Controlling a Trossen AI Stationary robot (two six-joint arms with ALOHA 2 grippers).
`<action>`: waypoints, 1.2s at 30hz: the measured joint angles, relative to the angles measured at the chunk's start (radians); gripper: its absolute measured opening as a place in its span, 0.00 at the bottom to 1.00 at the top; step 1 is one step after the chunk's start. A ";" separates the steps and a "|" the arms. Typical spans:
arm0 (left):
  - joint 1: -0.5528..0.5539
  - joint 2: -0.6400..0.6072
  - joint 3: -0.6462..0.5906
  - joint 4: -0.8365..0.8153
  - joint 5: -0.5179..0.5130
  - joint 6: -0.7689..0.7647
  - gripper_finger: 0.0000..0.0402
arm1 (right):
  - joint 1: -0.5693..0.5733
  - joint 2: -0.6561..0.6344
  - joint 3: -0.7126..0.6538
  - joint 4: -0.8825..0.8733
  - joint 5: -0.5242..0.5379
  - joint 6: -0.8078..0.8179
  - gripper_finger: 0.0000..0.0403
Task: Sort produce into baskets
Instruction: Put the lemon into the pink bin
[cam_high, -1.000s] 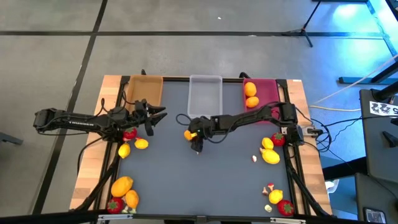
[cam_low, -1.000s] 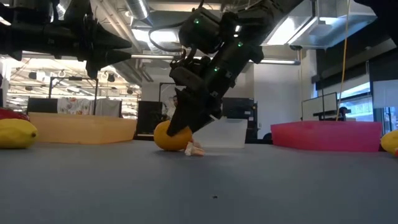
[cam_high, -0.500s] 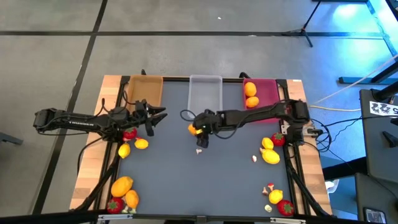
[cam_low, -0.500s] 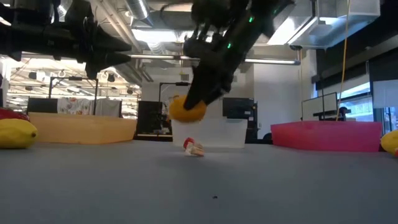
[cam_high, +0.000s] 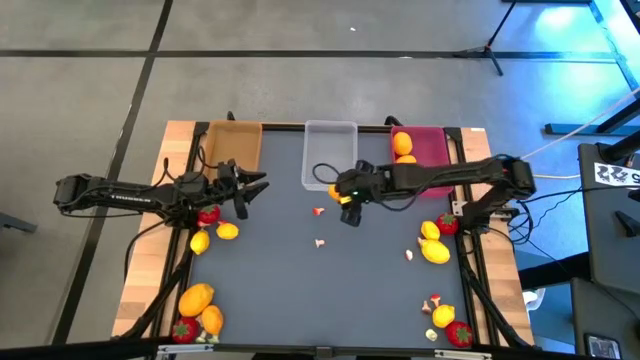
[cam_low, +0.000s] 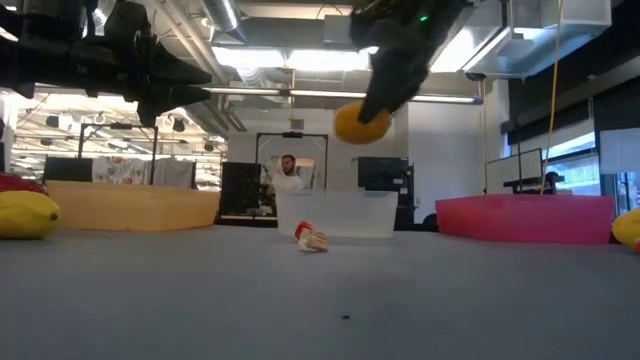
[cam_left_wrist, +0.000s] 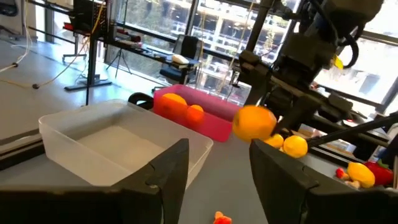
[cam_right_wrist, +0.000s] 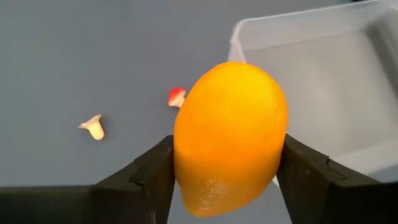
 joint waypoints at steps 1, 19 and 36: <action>0.000 0.000 0.000 0.001 0.000 0.001 0.41 | -0.001 -0.025 -0.017 -0.021 0.015 0.005 0.56; 0.000 0.000 0.000 0.007 -0.004 0.000 0.41 | -0.328 -0.564 -0.595 -0.050 0.070 0.173 0.56; -0.001 0.000 0.000 0.001 -0.004 0.025 0.41 | -0.537 -0.542 -0.799 0.122 -0.085 0.190 0.56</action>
